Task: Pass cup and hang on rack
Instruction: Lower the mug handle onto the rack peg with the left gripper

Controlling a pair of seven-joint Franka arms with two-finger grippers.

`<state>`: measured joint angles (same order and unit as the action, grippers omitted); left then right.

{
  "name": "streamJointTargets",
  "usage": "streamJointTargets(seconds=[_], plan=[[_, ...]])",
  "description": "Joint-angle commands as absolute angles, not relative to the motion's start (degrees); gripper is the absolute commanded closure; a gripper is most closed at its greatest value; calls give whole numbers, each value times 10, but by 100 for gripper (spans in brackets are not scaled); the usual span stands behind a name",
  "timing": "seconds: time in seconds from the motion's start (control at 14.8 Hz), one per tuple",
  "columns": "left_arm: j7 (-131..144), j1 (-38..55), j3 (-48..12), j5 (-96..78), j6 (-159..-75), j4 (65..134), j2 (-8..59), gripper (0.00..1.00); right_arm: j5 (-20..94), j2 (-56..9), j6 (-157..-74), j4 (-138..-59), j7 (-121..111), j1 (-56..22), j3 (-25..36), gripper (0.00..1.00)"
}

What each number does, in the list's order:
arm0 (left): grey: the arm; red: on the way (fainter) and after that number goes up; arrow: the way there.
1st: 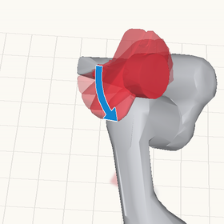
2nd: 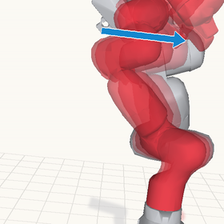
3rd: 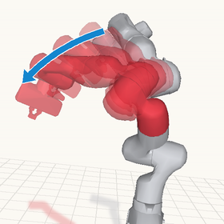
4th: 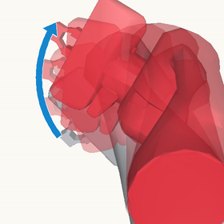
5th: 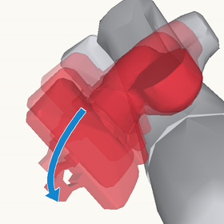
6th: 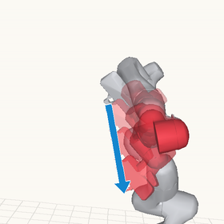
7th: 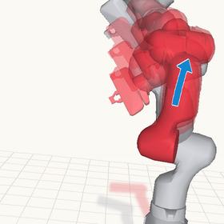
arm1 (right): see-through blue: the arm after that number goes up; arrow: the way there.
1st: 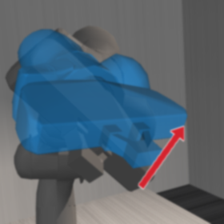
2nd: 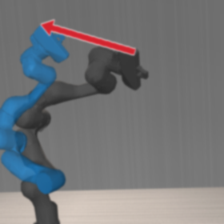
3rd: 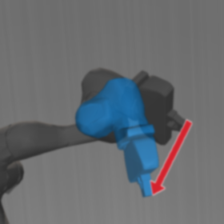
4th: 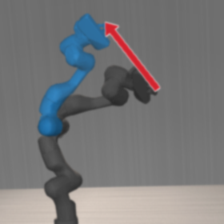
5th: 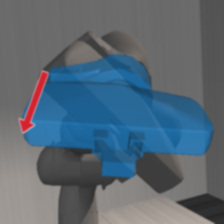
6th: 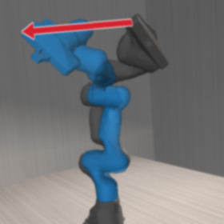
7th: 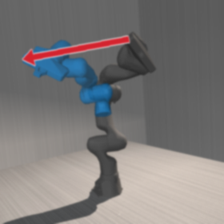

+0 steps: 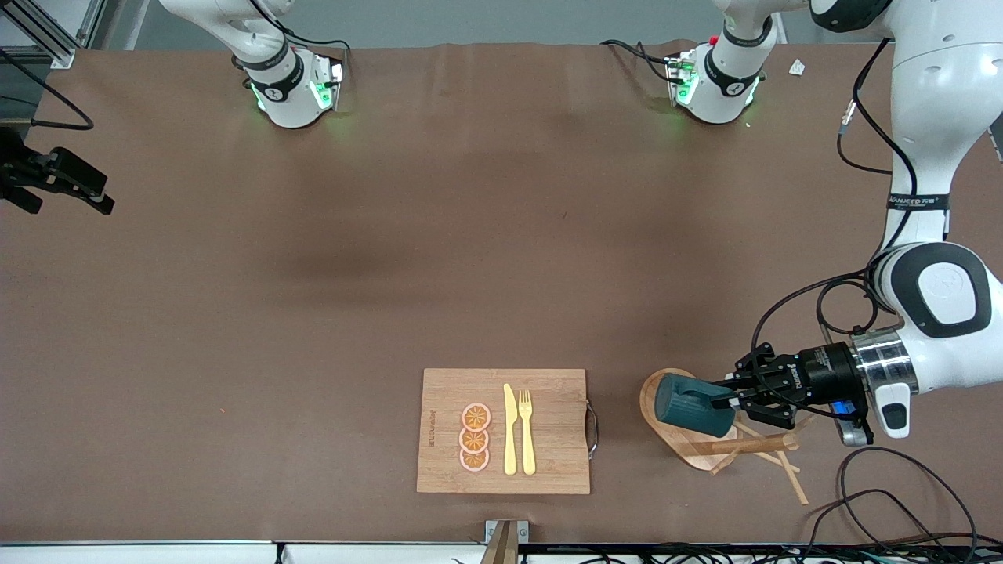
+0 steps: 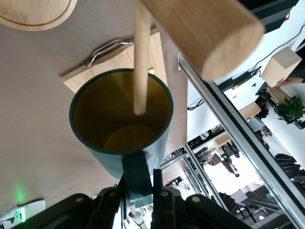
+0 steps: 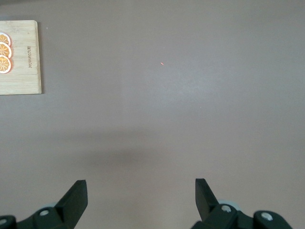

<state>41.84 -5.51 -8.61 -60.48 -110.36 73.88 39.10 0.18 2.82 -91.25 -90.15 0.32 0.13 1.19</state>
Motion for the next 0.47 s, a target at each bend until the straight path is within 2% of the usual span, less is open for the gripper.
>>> streamJointTargets(seconds=[0.0, 0.41], plan=[[408, -60, -89, -627, -1097, 737, 393, 100, -5, 27, -907, -896, 11, -1, 11, 0], [400, -74, -90, -631, -1097, 736, 393, 100, -5, 27, -907, -896, 12, -1, 11, 0]])
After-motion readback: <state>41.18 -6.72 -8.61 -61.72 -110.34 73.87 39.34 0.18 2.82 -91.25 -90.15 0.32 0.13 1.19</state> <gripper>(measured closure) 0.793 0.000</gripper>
